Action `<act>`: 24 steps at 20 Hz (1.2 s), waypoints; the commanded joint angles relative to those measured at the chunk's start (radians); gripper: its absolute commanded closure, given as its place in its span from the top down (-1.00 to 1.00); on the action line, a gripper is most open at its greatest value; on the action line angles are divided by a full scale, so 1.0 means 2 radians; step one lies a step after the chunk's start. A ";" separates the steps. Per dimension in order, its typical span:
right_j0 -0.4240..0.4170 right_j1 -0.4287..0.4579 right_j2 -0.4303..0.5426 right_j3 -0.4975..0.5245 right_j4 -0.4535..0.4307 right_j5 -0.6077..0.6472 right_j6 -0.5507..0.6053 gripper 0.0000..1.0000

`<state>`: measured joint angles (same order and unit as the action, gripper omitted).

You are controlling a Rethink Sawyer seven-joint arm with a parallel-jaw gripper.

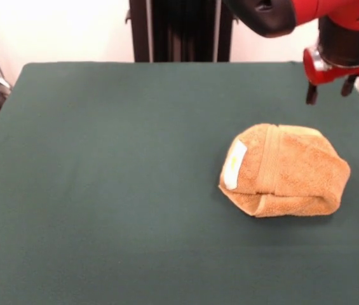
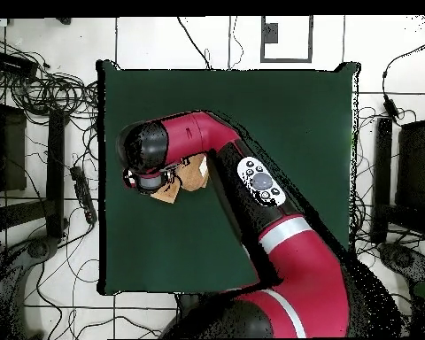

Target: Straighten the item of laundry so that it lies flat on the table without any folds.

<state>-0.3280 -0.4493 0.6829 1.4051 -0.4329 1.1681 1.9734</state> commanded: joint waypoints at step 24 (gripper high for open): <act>0.020 0.137 0.029 -0.197 -0.020 0.176 -0.294 1.00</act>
<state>-0.3242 -0.2318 0.6832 1.1197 -0.4499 1.3860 1.7398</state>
